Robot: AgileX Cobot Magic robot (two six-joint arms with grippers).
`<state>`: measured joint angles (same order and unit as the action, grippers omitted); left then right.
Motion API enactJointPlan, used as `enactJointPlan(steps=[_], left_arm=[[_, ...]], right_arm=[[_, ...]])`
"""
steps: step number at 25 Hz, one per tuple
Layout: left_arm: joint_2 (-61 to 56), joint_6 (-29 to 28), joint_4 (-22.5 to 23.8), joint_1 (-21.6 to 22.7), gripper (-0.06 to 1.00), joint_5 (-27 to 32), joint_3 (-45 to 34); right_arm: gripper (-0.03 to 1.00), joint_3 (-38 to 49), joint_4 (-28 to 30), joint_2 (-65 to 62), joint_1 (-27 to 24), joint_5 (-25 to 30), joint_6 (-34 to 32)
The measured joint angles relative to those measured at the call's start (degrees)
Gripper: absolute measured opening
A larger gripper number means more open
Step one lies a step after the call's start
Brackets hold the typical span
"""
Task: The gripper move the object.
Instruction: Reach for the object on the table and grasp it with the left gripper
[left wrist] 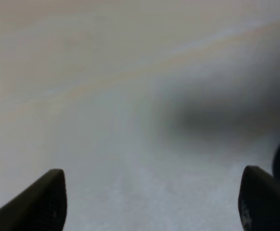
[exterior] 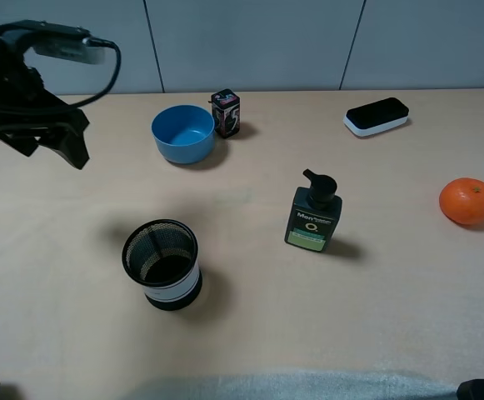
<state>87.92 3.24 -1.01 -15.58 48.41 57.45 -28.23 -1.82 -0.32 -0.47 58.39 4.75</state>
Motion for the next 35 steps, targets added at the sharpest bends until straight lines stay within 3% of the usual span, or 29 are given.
enactJointPlan(steps=[14,22,35], left_arm=[[7.2,0.0,-0.1,-16.8,0.73,-1.4,2.4],[7.2,0.0,-3.3,-21.4,0.73,-1.3,4.6],[7.2,0.0,-4.0,-30.0,0.73,-1.0,4.6]], right_arm=[[0.64,0.0,0.0,0.0,0.0,0.0,0.0],[0.64,0.0,0.0,0.0,0.0,0.0,0.0],[0.64,0.0,0.0,0.0,0.0,0.0,0.0]])
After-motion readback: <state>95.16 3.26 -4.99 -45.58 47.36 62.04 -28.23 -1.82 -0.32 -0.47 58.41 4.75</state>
